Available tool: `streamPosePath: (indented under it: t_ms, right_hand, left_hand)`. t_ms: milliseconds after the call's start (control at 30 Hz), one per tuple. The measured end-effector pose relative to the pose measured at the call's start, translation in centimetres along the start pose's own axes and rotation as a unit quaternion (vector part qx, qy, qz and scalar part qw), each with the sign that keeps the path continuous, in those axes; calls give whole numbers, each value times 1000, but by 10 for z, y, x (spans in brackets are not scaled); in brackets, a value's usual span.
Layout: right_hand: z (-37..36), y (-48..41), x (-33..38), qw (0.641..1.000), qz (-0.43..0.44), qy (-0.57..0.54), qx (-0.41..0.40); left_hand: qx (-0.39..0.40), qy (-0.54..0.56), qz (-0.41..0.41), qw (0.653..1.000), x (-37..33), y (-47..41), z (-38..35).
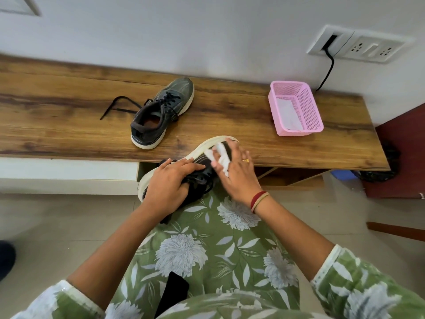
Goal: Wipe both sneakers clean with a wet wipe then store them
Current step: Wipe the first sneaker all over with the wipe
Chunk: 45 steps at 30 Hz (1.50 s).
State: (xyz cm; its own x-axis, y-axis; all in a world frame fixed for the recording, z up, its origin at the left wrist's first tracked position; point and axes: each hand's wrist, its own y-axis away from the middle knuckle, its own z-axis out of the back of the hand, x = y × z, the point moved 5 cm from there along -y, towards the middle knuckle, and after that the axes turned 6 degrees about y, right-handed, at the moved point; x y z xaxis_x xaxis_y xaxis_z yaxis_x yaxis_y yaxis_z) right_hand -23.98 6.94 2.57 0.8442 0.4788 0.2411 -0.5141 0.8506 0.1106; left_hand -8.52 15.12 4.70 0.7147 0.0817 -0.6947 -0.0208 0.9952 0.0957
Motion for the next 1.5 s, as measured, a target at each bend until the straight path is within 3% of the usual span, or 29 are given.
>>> streamPosePath:
  t_ms: [133, 200, 300, 333, 433, 467, 533, 600, 733, 833, 933, 1167, 1267, 1400, 1500]
  right_hand:
    - [5, -3, -21, 998, -55, -5, -7]
    - [9, -3, -18, 999, -42, -14, -19]
    - [28, -5, -10, 980, -66, -162, -100]
    - [33, -7, -18, 955, -110, -246, -120]
    - [53, -14, -50, 824, -242, -484, -168]
    - [60, -16, -60, 797, -264, -508, -191]
    - [72, -19, -69, 779, -281, -507, -241]
    - [79, -25, -65, 794, -272, -475, -265]
    - [74, -33, -37, 908, -173, -309, -224]
    - [71, -26, -10, 963, -66, -183, -186]
    - [69, -15, -6, 971, -19, -157, -180]
    - [64, 8, -2, 965, -67, -170, -188]
    - [70, 16, 10, 969, -26, -130, -207]
    - [72, 20, 26, 983, 83, -29, -162]
    - [83, 9, 9, 980, 78, 23, -180]
  left_hand:
    - [6, -4, -6, 1000, -4, -1, -1]
    - [7, -3, -6, 1000, -3, -1, -1]
    - [8, 0, -9, 1000, -2, 2, -1]
    - [6, 2, -10, 1000, -2, 3, -1]
    - [3, 6, -13, 1000, -3, 3, 0]
    - [3, 6, -13, 1000, -3, 2, 1]
    - [3, 0, -11, 1000, -3, 0, 4]
    - [-11, -4, -14, 1000, -5, -1, 8]
    - [-47, -2, -42, 998, -19, 1, 13]
    - [-77, 4, -52, 996, -26, 1, 22]
    - [-103, 0, -57, 993, -30, 4, 32]
    - [-113, 15, -66, 991, -45, 10, 34]
    - [-98, -3, -64, 993, -46, 12, 31]
    - [-99, -42, -66, 992, -46, 16, 29]
    - [-120, -75, -87, 986, -49, 19, 31]
